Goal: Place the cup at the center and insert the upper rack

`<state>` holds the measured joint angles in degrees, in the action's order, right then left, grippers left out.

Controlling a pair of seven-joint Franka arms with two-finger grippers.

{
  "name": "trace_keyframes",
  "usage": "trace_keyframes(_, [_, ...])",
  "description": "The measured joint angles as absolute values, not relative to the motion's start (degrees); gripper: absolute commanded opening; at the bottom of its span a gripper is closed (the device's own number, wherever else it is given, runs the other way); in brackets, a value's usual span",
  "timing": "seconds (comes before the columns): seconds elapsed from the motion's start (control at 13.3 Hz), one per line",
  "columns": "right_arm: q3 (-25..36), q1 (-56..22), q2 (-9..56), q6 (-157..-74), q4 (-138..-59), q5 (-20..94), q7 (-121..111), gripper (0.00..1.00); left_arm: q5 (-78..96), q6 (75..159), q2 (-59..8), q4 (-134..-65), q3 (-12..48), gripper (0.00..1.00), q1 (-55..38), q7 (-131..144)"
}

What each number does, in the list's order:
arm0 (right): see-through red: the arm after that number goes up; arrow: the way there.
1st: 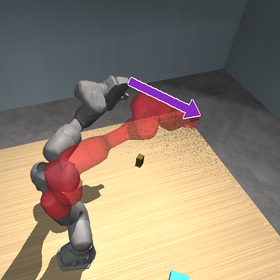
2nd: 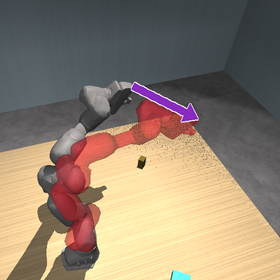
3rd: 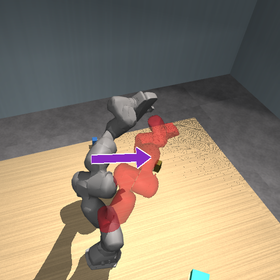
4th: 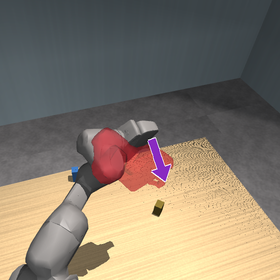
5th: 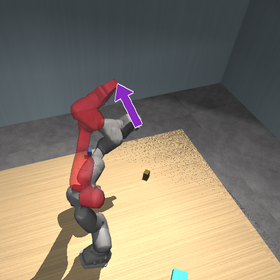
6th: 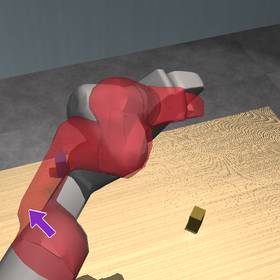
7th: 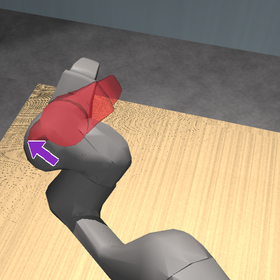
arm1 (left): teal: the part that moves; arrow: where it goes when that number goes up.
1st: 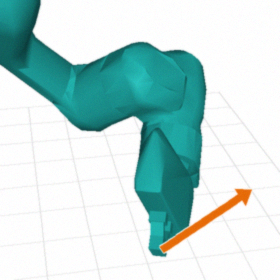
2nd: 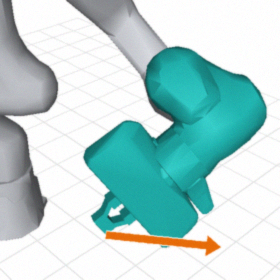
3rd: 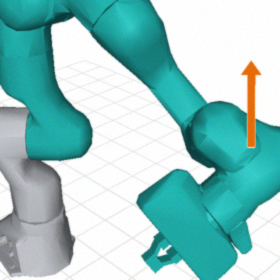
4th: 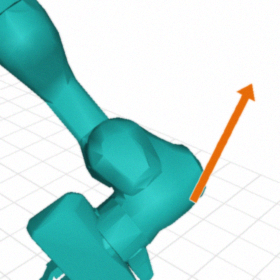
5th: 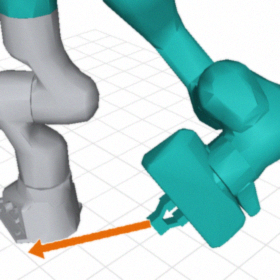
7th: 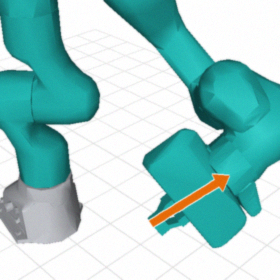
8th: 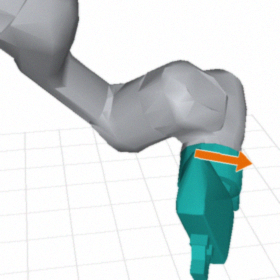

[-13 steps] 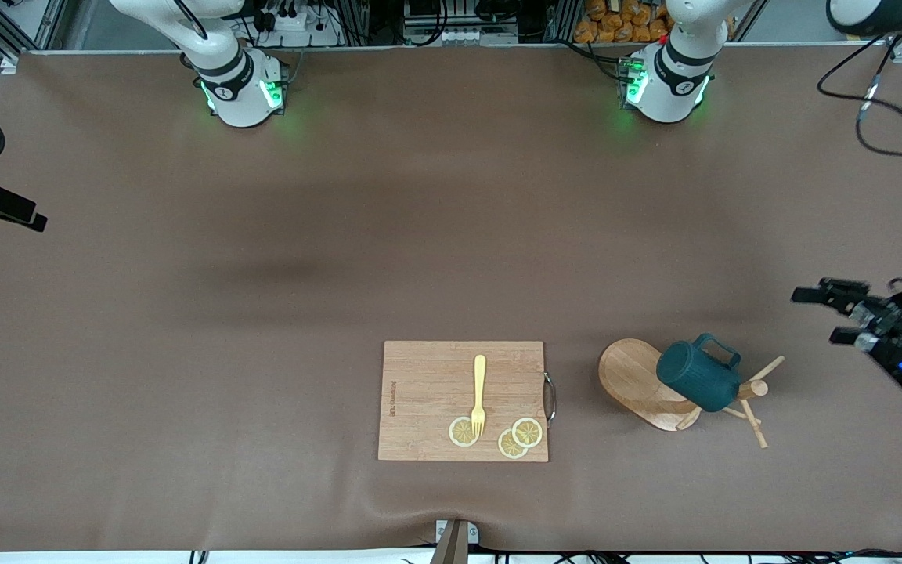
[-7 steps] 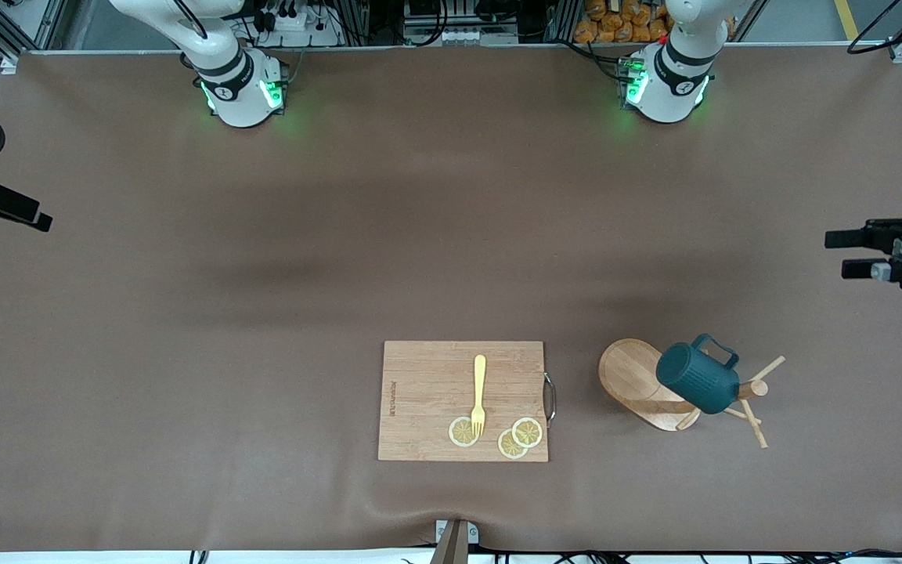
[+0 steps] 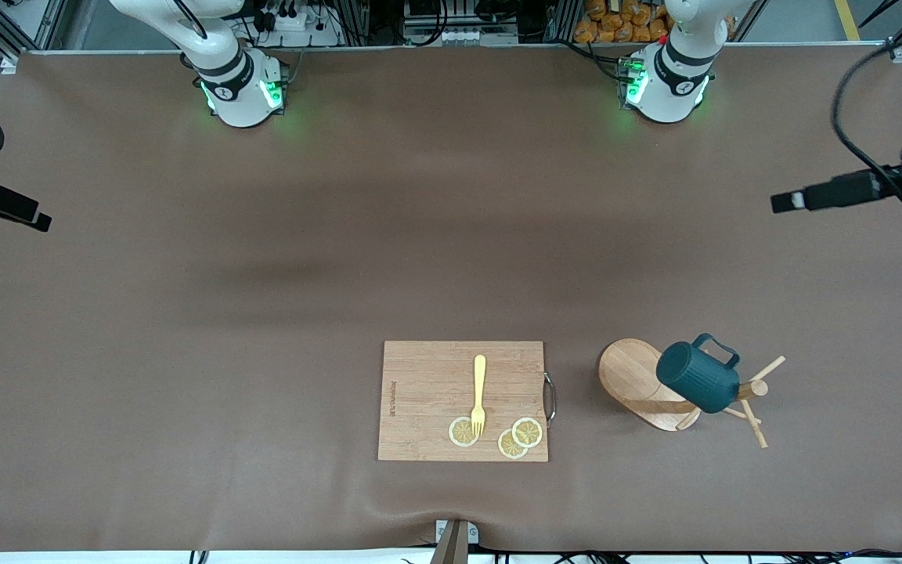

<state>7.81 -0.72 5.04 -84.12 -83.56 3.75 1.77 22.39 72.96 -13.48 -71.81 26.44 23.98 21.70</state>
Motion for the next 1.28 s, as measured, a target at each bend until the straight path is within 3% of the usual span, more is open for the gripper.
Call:
trace_keyframes(0.15, [7.79, -0.74, 5.05, -84.00, -83.56, 3.40, 1.77, 1.00, 13.72, 72.95, -10.75, -73.29, 23.79, 1.00, 18.77, 16.37])
trace_keyframes(0.38, [7.40, -0.96, 4.99, -83.61, -83.51, 3.32, 1.76, 1.00, 9.06, 73.90, -8.88, -74.41, 9.13, 1.00, 4.46, 12.44])
trace_keyframes(0.68, [7.24, -2.47, 3.18, -82.43, -82.92, 3.30, 1.76, 1.00, 5.51, 81.63, -5.33, -80.95, -0.79, 1.00, -4.48, 9.61])
trace_keyframes(1.28, [7.28, -2.73, -0.24, -83.25, -89.19, 0.60, 1.75, 1.00, 5.45, 87.02, 2.27, -90.34, -3.92, 1.00, -5.49, 7.38])
